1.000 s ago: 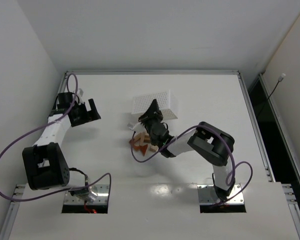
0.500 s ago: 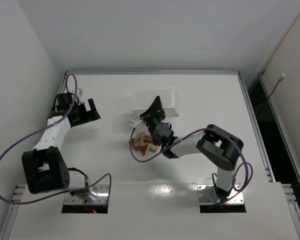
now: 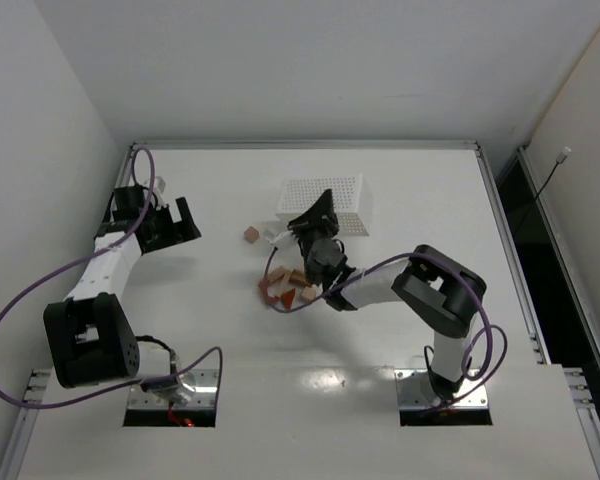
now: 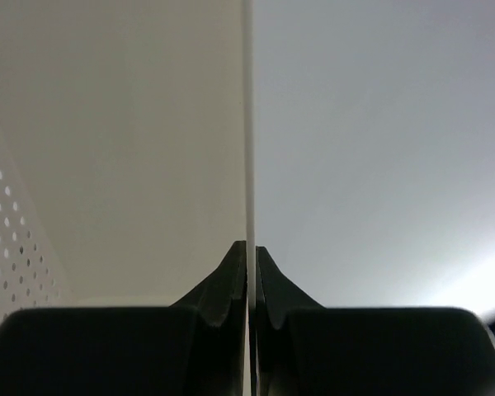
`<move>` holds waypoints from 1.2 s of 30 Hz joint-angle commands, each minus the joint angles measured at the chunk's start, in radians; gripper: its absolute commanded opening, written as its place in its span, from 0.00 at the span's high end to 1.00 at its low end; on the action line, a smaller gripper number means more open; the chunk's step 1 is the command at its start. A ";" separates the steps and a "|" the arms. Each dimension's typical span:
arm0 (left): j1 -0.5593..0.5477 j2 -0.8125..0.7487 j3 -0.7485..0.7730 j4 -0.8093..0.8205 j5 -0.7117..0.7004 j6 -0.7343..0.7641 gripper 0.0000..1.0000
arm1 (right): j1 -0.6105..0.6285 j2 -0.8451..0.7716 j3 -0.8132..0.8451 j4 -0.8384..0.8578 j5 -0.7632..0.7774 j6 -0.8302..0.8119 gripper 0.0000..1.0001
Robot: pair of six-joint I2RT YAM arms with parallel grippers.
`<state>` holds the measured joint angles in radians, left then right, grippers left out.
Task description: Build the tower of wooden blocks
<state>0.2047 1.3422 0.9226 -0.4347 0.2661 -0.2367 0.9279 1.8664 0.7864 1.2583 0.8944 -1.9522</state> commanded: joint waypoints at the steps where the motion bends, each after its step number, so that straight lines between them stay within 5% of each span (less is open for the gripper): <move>1: 0.013 -0.023 0.018 0.024 0.016 0.019 0.00 | -0.061 -0.039 0.178 0.278 0.220 -0.030 1.00; 4: 0.013 -0.032 0.009 0.024 0.028 0.019 0.00 | -0.138 -0.068 0.304 -0.001 0.352 0.208 1.00; 6: 0.013 -0.041 0.009 0.024 0.028 0.028 0.00 | -0.181 -0.158 0.370 -0.555 0.347 0.483 1.00; 7: 0.003 -0.041 0.009 0.024 0.028 0.028 0.00 | -0.193 -0.183 0.440 -0.899 0.303 0.958 1.00; 8: -0.008 -0.041 0.009 0.024 0.028 0.028 0.00 | -0.205 -0.184 0.656 -1.498 0.247 1.163 1.00; 10: -0.008 -0.041 0.009 0.033 0.019 0.037 0.00 | -0.256 -0.063 0.868 -1.873 0.066 1.525 1.00; 12: -0.018 -0.041 -0.011 0.046 0.019 0.037 0.00 | -0.326 0.014 1.089 -2.178 -0.155 1.651 1.00; 18: -0.018 -0.041 -0.012 0.056 0.019 0.037 0.00 | -0.448 0.047 1.143 -2.318 -0.610 1.747 1.00; 24: -0.018 -0.031 -0.002 0.045 0.028 0.046 0.00 | -0.684 0.146 1.267 -2.361 -0.836 1.808 1.00; 29: -0.018 -0.031 0.007 0.036 0.028 0.046 0.00 | -0.834 0.172 1.311 -2.340 -0.920 1.845 1.00; 36: -0.018 0.012 0.021 0.025 0.028 0.056 0.00 | -0.963 0.292 1.363 -2.308 -0.842 1.883 1.00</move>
<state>0.1951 1.3376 0.9081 -0.4107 0.2749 -0.1947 -0.0048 2.1151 2.0872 -1.0824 0.0956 -0.1169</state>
